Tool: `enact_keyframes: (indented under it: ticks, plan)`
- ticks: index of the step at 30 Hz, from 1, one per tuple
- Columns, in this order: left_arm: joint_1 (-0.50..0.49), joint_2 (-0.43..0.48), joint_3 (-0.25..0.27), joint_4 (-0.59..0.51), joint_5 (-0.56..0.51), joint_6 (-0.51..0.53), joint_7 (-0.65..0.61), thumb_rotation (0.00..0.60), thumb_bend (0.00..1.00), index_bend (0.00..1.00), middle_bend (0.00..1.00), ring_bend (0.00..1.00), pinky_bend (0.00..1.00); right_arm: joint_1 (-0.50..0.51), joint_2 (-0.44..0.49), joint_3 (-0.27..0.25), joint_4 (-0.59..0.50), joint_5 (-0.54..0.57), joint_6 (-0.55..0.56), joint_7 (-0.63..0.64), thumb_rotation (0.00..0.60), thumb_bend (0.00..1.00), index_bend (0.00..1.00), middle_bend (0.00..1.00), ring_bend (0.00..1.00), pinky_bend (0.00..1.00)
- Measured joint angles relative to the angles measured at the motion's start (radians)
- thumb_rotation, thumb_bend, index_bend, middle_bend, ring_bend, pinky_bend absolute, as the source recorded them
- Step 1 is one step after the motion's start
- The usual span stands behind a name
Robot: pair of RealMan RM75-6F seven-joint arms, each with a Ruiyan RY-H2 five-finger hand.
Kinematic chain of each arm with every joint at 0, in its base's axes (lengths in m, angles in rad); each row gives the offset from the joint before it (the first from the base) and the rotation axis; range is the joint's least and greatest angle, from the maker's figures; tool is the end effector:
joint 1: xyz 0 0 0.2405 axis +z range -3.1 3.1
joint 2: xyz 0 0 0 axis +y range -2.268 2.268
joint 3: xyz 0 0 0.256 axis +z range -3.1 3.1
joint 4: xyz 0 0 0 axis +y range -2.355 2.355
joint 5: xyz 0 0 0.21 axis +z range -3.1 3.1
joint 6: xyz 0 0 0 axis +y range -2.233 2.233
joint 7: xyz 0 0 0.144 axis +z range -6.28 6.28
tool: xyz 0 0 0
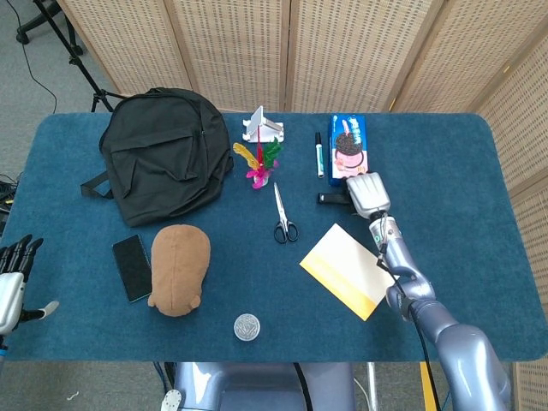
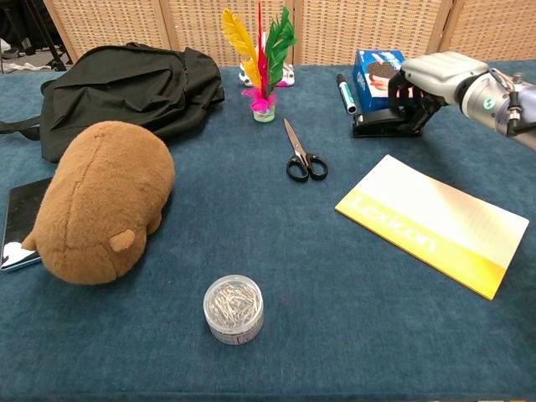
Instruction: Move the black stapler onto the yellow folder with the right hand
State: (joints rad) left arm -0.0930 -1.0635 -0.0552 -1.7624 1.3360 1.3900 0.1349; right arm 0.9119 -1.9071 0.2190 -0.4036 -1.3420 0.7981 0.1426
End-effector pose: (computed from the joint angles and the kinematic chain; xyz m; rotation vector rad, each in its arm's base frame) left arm -0.3091 0.1802 0.1578 -1.3369 -1.0140 -0.7504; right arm -0.2081 -0.4646 -0.0132 1.6926 -0.7499 0.8072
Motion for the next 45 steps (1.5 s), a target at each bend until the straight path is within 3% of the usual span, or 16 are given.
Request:
enact_keyframes:
  ticks: [7,13,16,22,29,32,38,45]
  plan:
    - [0.0,0.004,0.004,-0.004,0.007,0.0,-0.006,0.6,0.0,0.0,0.0,0.0,0.0,-0.012,-0.012,-0.027,0.048,-0.045,0.105,0.106,0.6,0.55,0.57,0.59,0.55,0.42]
    - [0.002,0.016,0.01,-0.008,0.026,0.003,-0.028,0.6,0.0,0.0,0.0,0.0,0.0,-0.053,0.065,-0.05,-0.032,-0.091,0.266,0.159,0.6,0.57,0.57,0.59,0.55,0.42]
    - [0.001,0.021,0.014,-0.01,0.039,0.004,-0.035,0.6,0.0,0.0,0.0,0.0,0.0,-0.09,0.141,-0.065,-0.138,-0.117,0.362,0.176,0.6,0.57,0.57,0.59,0.55,0.42]
    - [0.004,0.034,0.028,-0.023,0.082,0.013,-0.051,0.6,0.0,0.0,0.0,0.0,0.0,-0.178,0.357,-0.117,-0.471,-0.167,0.451,0.165,0.6,0.57,0.57,0.59,0.55,0.42]
    - [0.025,0.063,0.058,-0.042,0.159,0.05,-0.102,0.6,0.0,0.0,0.0,0.0,0.0,-0.307,0.634,-0.204,-0.911,-0.228,0.531,0.073,0.6,0.57,0.57,0.59,0.55,0.42]
    - [0.037,0.076,0.069,-0.043,0.193,0.076,-0.133,0.6,0.0,0.0,0.0,0.0,0.0,-0.361,0.718,-0.247,-1.017,-0.256,0.55,-0.002,0.6,0.57,0.57,0.59,0.55,0.42]
    - [0.057,0.091,0.088,-0.035,0.23,0.106,-0.166,0.6,0.0,0.0,0.0,0.0,0.0,-0.425,0.711,-0.307,-1.04,-0.309,0.549,-0.12,0.6,0.57,0.57,0.59,0.55,0.42]
    - [0.065,0.086,0.095,-0.034,0.249,0.119,-0.154,0.6,0.0,0.0,0.0,0.0,0.0,-0.446,0.606,-0.312,-0.943,-0.314,0.515,-0.111,0.6,0.59,0.57,0.59,0.55,0.42]
